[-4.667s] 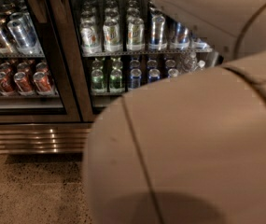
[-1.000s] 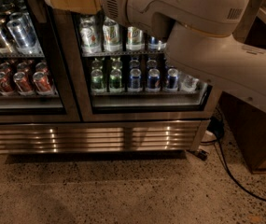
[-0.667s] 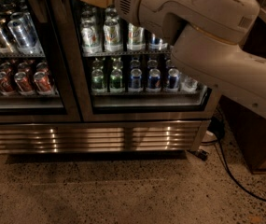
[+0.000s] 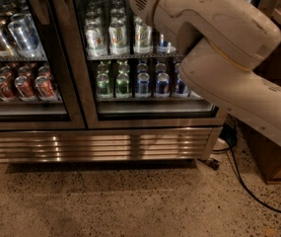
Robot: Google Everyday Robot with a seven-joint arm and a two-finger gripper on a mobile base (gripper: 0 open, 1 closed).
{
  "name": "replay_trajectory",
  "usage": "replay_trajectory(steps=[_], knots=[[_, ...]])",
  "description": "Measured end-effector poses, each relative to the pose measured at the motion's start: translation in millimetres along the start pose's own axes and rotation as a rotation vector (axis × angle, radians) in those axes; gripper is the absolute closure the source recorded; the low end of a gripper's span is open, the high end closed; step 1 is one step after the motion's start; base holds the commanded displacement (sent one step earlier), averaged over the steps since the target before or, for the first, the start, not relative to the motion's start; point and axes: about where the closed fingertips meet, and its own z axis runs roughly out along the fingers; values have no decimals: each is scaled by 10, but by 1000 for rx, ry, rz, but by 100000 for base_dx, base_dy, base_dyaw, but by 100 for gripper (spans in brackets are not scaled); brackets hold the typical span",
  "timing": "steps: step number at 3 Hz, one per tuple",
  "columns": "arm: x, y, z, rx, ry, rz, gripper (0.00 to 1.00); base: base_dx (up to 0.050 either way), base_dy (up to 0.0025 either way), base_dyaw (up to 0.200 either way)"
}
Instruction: Open right fridge door
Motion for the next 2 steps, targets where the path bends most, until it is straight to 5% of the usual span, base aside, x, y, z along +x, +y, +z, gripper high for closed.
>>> replay_trajectory(steps=[1, 2], knots=[[-237, -470, -325, 104, -48, -20, 0, 0, 0, 0], [-267, -567, -288, 108, -3, -9, 0, 0, 0, 0]])
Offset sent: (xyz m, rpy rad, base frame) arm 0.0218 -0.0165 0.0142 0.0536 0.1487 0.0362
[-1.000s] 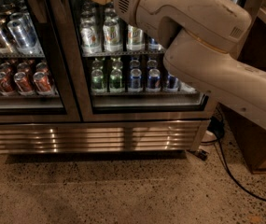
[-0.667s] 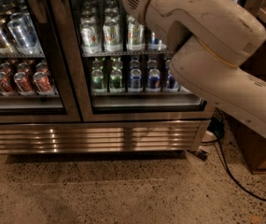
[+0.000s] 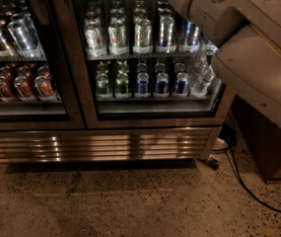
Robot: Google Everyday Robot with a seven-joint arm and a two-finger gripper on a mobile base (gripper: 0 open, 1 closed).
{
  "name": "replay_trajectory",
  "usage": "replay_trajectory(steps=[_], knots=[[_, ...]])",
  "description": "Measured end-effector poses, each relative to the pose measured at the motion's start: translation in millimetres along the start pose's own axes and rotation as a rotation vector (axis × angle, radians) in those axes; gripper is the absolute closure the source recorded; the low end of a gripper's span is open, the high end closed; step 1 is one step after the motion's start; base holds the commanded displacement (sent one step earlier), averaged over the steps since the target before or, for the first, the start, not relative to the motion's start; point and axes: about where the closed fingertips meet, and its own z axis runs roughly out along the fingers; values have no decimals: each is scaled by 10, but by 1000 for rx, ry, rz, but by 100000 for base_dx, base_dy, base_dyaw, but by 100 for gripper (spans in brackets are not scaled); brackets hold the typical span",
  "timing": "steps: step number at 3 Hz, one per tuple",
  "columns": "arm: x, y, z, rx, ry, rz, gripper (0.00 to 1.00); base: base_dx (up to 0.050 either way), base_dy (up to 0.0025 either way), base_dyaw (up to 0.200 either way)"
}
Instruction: Open right fridge door
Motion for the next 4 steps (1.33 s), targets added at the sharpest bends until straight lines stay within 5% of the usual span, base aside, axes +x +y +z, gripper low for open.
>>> replay_trajectory(steps=[1, 2, 3, 4], knots=[[-105, -210, 51, 14, 47, -28, 0, 0, 0, 0], [34, -306, 14, 7, 116, -155, 0, 0, 0, 0], [960, 267, 27, -133, 267, -284, 0, 0, 0, 0], [1225, 507, 62, -198, 295, -316, 0, 0, 0, 0]])
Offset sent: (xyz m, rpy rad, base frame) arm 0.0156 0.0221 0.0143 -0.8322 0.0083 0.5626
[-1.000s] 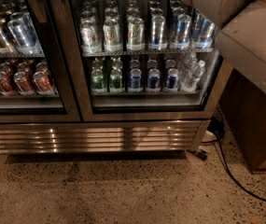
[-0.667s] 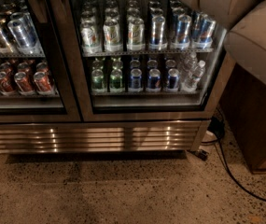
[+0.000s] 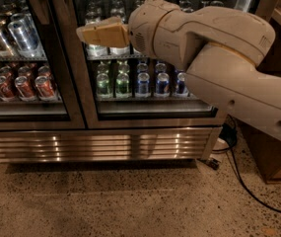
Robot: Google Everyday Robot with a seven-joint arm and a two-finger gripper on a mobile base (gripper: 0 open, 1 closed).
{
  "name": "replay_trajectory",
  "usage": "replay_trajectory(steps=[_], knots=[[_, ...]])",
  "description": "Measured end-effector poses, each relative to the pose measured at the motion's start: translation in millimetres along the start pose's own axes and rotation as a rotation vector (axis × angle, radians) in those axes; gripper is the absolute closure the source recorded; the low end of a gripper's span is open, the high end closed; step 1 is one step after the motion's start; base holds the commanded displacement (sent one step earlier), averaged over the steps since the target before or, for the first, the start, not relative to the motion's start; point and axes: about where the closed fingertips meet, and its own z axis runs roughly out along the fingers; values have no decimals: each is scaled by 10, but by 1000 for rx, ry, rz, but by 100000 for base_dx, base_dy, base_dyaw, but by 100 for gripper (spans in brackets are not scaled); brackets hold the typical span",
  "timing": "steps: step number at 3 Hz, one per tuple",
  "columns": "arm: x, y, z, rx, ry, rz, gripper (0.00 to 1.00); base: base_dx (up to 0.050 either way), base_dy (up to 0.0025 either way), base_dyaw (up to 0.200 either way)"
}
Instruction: Open right fridge door
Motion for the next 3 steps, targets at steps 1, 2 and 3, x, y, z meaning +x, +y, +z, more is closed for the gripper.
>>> replay_trajectory(steps=[1, 2, 3], knots=[[107, 120, 77, -30, 17, -49, 0, 0, 0, 0], [287, 241, 207, -106, 21, -168, 0, 0, 0, 0], [145, 194, 269, -194, -31, -209, 0, 0, 0, 0]])
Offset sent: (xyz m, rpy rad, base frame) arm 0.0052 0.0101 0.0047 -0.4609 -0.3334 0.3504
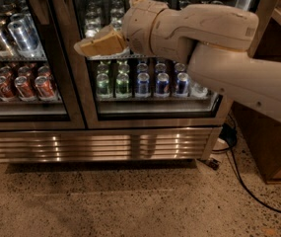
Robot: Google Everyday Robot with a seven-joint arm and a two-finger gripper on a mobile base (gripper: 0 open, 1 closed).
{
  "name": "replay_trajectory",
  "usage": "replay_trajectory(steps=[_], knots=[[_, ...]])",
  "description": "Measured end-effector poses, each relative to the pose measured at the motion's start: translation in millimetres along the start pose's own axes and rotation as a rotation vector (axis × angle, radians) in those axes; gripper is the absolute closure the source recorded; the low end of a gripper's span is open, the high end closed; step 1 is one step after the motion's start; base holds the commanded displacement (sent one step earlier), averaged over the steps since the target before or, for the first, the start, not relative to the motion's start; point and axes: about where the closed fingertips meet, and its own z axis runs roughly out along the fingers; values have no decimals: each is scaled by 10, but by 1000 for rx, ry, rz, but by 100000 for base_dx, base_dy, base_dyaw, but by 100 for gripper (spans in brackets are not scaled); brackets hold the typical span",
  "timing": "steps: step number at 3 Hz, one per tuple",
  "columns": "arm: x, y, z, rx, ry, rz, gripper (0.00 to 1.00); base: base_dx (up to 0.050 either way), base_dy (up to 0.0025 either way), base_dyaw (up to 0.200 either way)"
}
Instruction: Open right fridge door
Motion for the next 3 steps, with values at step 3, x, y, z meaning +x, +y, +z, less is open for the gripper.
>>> replay_trajectory(steps=[3], knots=[[-757, -244, -110, -139, -112, -168, 0, 0, 0, 0]])
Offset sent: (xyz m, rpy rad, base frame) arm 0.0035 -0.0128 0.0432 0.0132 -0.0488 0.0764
